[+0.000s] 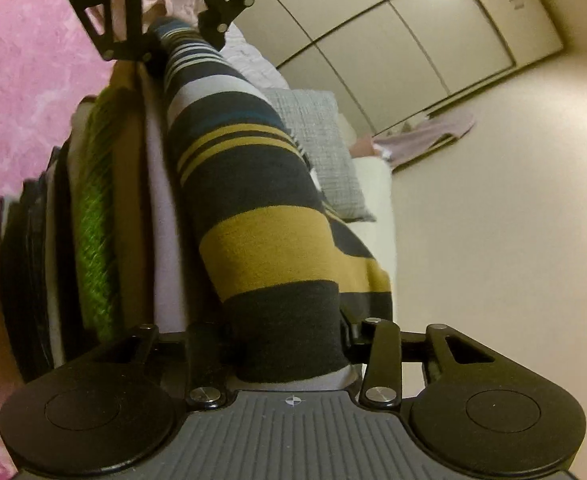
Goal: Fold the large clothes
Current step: 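Carry the bundle with both grippers to the stack of folded clothes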
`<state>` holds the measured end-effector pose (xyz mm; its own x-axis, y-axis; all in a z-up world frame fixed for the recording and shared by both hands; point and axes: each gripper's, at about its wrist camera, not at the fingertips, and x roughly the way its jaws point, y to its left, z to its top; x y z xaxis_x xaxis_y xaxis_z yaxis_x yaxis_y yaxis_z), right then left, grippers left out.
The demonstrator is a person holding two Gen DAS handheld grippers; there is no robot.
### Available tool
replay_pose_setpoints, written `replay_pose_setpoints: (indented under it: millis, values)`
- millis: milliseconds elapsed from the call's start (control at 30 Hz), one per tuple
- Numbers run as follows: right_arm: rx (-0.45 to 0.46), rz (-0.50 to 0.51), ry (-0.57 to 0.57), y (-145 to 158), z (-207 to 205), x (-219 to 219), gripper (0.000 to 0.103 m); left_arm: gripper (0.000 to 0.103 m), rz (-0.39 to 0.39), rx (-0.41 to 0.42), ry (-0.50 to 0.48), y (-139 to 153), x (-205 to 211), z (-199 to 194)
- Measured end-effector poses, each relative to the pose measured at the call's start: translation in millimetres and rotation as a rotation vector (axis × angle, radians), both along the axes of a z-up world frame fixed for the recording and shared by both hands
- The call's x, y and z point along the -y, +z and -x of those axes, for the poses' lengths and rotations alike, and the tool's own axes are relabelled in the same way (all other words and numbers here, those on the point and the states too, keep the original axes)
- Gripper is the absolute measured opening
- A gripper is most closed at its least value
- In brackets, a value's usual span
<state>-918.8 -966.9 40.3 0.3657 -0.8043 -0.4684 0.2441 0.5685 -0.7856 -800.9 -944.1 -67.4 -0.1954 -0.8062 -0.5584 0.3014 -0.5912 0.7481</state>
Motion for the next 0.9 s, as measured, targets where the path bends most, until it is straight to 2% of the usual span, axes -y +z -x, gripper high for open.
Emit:
replay_pose_setpoints:
  millis: [200, 267, 333, 433, 533, 633, 900]
  values:
    - [-0.003, -0.001, -0.042, 21.4, 13.8, -13.6, 0.043, 0.035, -0.022, -0.019, 0.008, 14.2, 0.1, -14.6]
    - [0.016, -0.018, -0.066, 20.2, 11.7, -15.7, 0.042, 0.034, -0.022, -0.027, 0.027, 13.6, -5.0, -21.7]
    - [0.043, -0.039, -0.098, 18.6, 11.1, -18.6, 0.039, 0.030, -0.040, -0.050, 0.048, -0.1, -13.4, -30.4]
    - [0.040, -0.053, -0.136, 6.4, 9.7, -35.1, 0.037, 0.027, -0.020, -0.051, 0.064, -17.4, -21.1, -26.8]
    - [0.054, -0.060, -0.165, -14.2, 14.9, -59.7, 0.036, 0.027, -0.009, -0.100, 0.090, -28.9, -32.5, -28.2]
    - [0.053, -0.072, -0.170, -33.3, 12.1, -75.3, 0.036, 0.027, -0.008, -0.097, 0.069, -36.9, -46.5, -25.4]
    - [0.033, -0.067, -0.161, -15.7, -2.6, -49.4, 0.039, 0.029, -0.051, -0.089, 0.075, -5.3, -33.4, -23.1]
